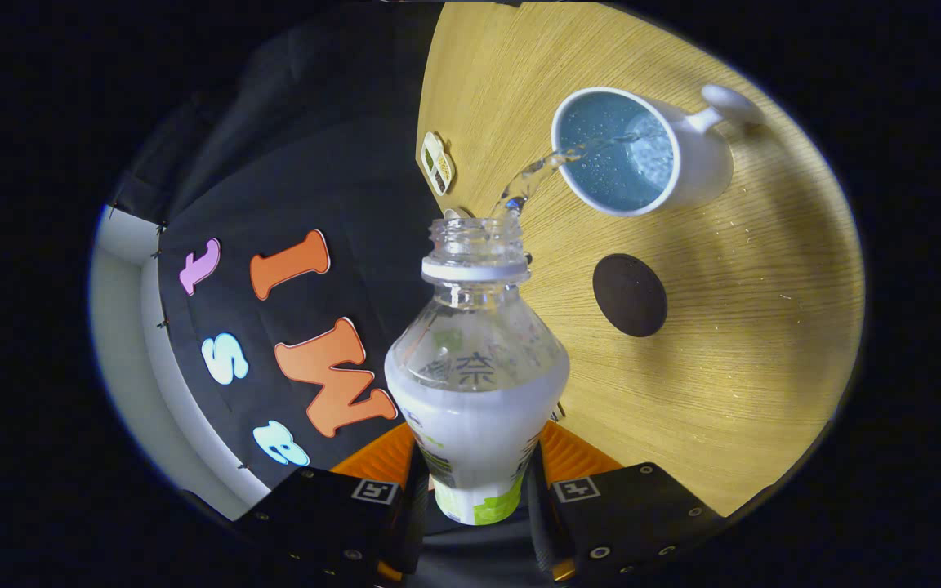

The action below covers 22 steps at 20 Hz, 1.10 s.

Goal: Take the bottle from table, then pour the juice into the cup, finally place the bottle on the coaster

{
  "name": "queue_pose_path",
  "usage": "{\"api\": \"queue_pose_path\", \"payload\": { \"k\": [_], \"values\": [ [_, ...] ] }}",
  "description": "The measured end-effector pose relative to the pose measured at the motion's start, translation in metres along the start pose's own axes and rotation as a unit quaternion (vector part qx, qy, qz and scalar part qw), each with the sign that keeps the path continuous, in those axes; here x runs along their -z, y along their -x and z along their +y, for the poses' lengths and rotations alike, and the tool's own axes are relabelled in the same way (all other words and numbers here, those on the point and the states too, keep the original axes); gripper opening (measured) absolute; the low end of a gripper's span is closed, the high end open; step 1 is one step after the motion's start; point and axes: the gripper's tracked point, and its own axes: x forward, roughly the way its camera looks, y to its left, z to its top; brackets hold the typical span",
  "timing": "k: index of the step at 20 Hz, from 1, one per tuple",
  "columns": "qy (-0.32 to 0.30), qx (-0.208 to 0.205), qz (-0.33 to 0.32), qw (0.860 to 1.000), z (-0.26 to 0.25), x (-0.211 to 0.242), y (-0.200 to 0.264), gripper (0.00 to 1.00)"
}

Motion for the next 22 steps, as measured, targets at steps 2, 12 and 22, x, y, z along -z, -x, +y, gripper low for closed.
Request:
{"api": "queue_pose_path", "payload": {
  "k": [2,12,22],
  "values": [
    [-0.008,0.002,0.001,1.000,0.0018,0.0002,-0.0005,0.54],
    [-0.033,0.013,0.007,0.999,0.0019,0.0011,-0.0041,0.54],
    [-0.048,0.015,0.013,0.999,0.0017,0.0022,-0.0045,0.54]
  ]
}}
